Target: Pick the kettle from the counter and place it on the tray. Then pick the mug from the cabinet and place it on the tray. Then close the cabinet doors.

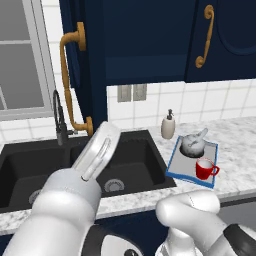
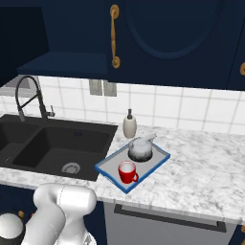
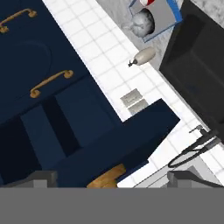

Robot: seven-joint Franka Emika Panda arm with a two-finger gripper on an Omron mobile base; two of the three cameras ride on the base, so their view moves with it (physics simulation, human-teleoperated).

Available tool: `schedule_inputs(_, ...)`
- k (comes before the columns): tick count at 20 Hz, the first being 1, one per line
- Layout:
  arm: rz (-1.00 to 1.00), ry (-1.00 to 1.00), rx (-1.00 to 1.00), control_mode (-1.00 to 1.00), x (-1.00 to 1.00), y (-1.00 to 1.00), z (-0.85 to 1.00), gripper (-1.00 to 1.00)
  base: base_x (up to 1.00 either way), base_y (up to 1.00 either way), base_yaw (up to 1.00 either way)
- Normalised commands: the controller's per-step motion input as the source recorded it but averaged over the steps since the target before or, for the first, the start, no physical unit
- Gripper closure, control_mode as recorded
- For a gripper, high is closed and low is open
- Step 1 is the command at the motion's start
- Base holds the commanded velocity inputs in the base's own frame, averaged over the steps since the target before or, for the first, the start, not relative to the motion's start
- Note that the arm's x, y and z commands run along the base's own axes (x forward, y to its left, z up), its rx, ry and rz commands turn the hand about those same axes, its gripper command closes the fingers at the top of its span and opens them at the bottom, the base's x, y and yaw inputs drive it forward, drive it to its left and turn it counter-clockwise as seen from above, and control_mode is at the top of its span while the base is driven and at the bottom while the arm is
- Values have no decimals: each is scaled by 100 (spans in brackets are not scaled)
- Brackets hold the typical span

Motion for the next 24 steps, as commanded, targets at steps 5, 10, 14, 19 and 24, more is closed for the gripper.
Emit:
schedule_inputs(5, -1, -25, -4, -100, 4, 67, 0, -100, 0, 0, 0)
schedule_inputs(10, -3, -6, -7, -100, 38, 67, -17, -100, 0, 0, 0)
schedule_inputs(14, -9, 0, -8, -100, 85, 67, -22, -100, 0, 0, 0)
schedule_inputs(19, -21, 8, -4, -100, 100, 21, -7, -100, 0, 0, 0)
schedule_inputs(24, -25, 21, -2, -100, 100, -26, 0, -100, 0, 0, 0)
